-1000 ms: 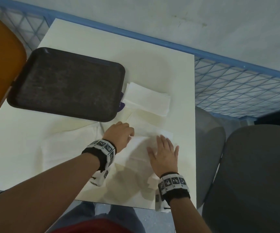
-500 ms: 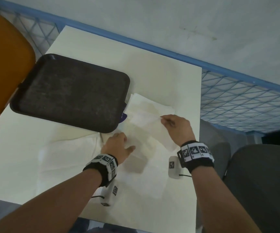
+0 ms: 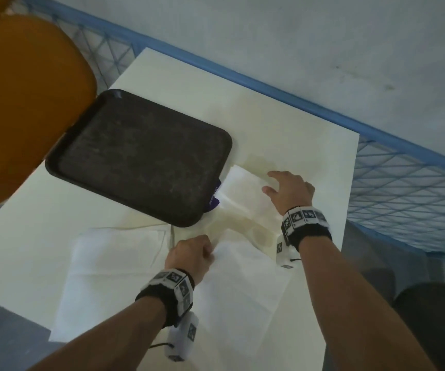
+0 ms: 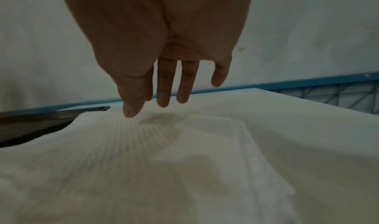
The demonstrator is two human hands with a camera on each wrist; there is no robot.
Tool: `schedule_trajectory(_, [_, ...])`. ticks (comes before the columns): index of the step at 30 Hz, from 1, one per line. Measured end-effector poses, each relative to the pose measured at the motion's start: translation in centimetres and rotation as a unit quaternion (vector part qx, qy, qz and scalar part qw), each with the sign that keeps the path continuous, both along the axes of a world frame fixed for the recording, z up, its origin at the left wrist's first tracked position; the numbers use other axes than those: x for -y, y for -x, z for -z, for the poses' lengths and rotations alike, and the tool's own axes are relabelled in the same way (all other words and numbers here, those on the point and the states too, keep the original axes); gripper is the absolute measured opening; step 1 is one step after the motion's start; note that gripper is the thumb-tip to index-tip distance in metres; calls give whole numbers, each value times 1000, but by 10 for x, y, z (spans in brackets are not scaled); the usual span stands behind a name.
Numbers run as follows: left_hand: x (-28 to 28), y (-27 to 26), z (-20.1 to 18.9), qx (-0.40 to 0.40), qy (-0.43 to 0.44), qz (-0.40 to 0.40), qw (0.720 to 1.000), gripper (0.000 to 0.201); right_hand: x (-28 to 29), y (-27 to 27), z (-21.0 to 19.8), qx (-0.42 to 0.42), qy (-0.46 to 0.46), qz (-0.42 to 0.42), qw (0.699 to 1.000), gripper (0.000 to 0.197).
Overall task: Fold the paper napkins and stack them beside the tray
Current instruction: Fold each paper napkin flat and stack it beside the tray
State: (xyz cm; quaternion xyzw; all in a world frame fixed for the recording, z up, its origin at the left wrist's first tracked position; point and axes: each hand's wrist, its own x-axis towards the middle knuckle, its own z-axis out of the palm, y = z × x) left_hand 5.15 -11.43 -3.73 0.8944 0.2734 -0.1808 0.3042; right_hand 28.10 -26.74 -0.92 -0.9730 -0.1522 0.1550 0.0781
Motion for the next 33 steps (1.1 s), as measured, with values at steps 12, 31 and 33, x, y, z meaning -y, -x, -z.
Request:
schedule_trajectory(12, [-10, -7, -29, 97, 49, 130, 985, 4, 58, 159, -18, -109, -302, 175, 931, 31])
schedule_trajectory(31, [-18, 6, -49, 24, -60, 273, 960, 41, 53, 194, -19, -135, -137, 86, 977, 38])
schedule_trajectory(33, [-19, 6, -47, 4, -47, 268, 962, 40, 55, 192, -15, -96, -87, 60, 990, 42])
